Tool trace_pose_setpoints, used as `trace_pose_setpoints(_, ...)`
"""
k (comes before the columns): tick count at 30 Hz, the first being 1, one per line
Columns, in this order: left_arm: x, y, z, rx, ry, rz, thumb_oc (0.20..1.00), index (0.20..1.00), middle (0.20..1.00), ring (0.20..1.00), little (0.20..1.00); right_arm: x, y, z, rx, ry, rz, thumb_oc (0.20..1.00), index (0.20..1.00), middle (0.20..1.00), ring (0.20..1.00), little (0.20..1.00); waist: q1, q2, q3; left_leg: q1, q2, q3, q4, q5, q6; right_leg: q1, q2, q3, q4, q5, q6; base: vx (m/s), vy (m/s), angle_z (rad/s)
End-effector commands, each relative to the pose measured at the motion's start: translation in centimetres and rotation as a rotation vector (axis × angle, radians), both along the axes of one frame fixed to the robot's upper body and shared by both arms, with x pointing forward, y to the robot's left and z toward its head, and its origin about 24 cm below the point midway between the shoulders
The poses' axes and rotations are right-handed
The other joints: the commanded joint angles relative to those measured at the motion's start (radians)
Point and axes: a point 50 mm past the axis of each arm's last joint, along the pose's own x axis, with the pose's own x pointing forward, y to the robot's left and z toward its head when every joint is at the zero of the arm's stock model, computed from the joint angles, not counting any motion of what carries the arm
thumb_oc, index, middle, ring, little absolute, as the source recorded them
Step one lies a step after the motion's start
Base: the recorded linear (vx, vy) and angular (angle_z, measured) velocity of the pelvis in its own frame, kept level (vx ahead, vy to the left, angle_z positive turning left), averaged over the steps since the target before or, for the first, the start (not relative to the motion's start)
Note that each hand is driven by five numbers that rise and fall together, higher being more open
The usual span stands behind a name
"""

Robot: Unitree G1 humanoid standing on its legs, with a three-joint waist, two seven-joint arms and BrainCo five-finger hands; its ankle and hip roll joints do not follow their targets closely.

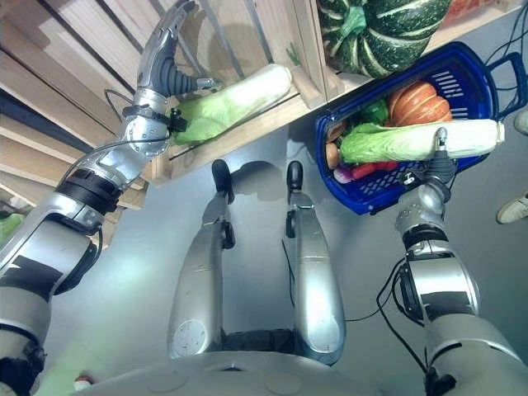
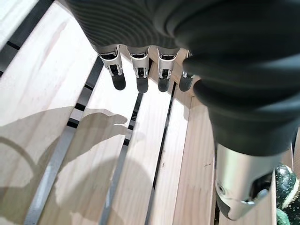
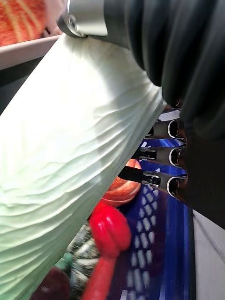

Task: Pick up fruits and vegetables into the basket

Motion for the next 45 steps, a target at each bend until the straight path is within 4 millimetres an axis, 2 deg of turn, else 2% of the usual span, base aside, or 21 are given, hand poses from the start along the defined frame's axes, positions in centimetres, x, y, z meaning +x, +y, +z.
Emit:
trace_pose_setpoints(1, -0.5, -1.1, 1.0, -0.085, -0.077, -0.062, 1.000, 1.000, 1.000, 1.000, 1.000, -2.2, -4.2, 1.5, -0.005, -0.094, -0.140, 0.200, 0.200, 0.200, 0.200, 0.200, -0.014, 0.053, -0.047, -0.056, -0.028, -0.033, 0.102, -0.120, 0.002, 0.029, -0.008, -0.034, -0.102, 0.070, 0.058, 0.00, 0.009, -0.06)
trace_pose_setpoints(4, -0.5, -1.2, 1.1, -0.088, -0.080, -0.066, 1.000, 1.000, 1.000, 1.000, 1.000, -2.7, -4.9, 1.1, -0.021, -0.054, -0.155, 0.200, 0.200, 0.200, 0.200, 0.200, -0.016, 0.056, -0.047, -0.060, -0.028, -0.032, 0.106, -0.121, 0.004, 0.024, -0.008, -0.034, -0.098, 0.071, 0.058, 0.00, 0.006, -0.04)
trace_pose_setpoints(8, -0.4, -1.7, 1.7, -0.070, -0.080, -0.077, 1.000, 1.000, 1.000, 1.000, 1.000, -2.3, -5.3, 1.6, -0.069, 0.034, -0.107, 0.200, 0.200, 0.200, 0.200, 0.200, -0.012, 0.062, -0.047, -0.076, -0.030, -0.036, 0.116, -0.117, 0.004, 0.007, -0.014, -0.035, -0.090, 0.078, 0.061, 0.01, -0.034, 0.02)
trace_pose_setpoints(15, -0.3, -2.3, 1.7, -0.051, -0.069, -0.082, 1.000, 1.000, 1.000, 1.000, 1.000, -0.4, -4.0, 2.7, -0.149, 0.150, 0.020, 0.200, 0.200, 0.200, 0.200, 0.200, -0.005, 0.081, -0.047, -0.106, -0.033, -0.041, 0.124, -0.121, 0.002, -0.032, -0.019, -0.036, -0.074, 0.072, 0.063, 0.01, -0.038, 0.01)
trace_pose_setpoints(22, -0.3, -3.1, 1.9, -0.045, -0.070, -0.105, 1.000, 1.000, 1.000, 1.000, 1.000, 0.7, -3.9, 4.8, -0.288, 0.270, 0.066, 0.200, 0.200, 0.200, 0.200, 0.200, 0.003, 0.113, -0.047, -0.141, -0.032, -0.035, 0.131, -0.111, 0.002, -0.079, -0.027, -0.034, -0.061, 0.075, 0.062, 0.00, 0.007, 0.01)
trace_pose_setpoints(23, -0.4, -3.1, 1.8, -0.044, -0.071, -0.106, 1.000, 1.000, 1.000, 1.000, 1.000, 0.8, -3.9, 5.0, -0.294, 0.276, 0.072, 0.413, 0.413, 0.413, 0.413, 0.413, 0.003, 0.116, -0.047, -0.146, -0.032, -0.034, 0.135, -0.111, 0.002, -0.086, -0.028, -0.034, -0.057, 0.075, 0.062, 0.00, 0.017, 0.03)
trace_pose_setpoints(24, -0.4, -3.2, 1.6, -0.046, -0.068, -0.107, 1.000, 1.000, 1.000, 1.000, 1.000, 0.8, -3.9, 5.0, -0.298, 0.292, 0.077, 0.846, 0.846, 0.846, 0.846, 0.846, 0.004, 0.119, -0.047, -0.146, -0.032, -0.034, 0.141, -0.118, 0.002, -0.087, -0.028, -0.033, -0.049, 0.068, 0.063, 0.00, 0.000, 0.00)
trace_pose_setpoints(25, -0.4, -3.3, 1.6, -0.047, -0.069, -0.108, 1.000, 1.000, 1.000, 1.000, 1.000, 0.9, -3.8, 5.1, -0.301, 0.302, 0.085, 1.000, 1.000, 1.000, 1.000, 1.000, 0.005, 0.120, -0.047, -0.151, -0.032, -0.033, 0.143, -0.118, 0.002, -0.093, -0.029, -0.033, -0.046, 0.068, 0.063, 0.00, 0.000, 0.00)
trace_pose_setpoints(35, -0.3, -3.3, 1.0, -0.059, -0.035, -0.096, 1.000, 1.000, 1.000, 1.000, 1.000, 0.6, -4.0, 4.2, -0.290, 0.396, 0.046, 1.000, 1.000, 1.000, 1.000, 1.000, 0.010, 0.125, -0.047, -0.164, -0.029, -0.037, 0.157, -0.120, 0.004, -0.109, -0.029, -0.033, -0.027, 0.065, 0.063, 0.00, 0.001, 0.00)
trace_pose_setpoints(45, 0.2, -1.8, -1.1, -0.069, 0.064, -0.013, 1.000, 1.000, 1.000, 1.000, 1.000, -0.8, -5.0, 3.0, -0.300, 0.436, -0.082, 1.000, 1.000, 1.000, 1.000, 1.000, 0.009, 0.113, -0.047, -0.113, -0.027, -0.037, 0.141, -0.119, 0.005, -0.053, -0.024, -0.041, -0.038, 0.065, 0.065, 0.00, 0.024, 0.01)
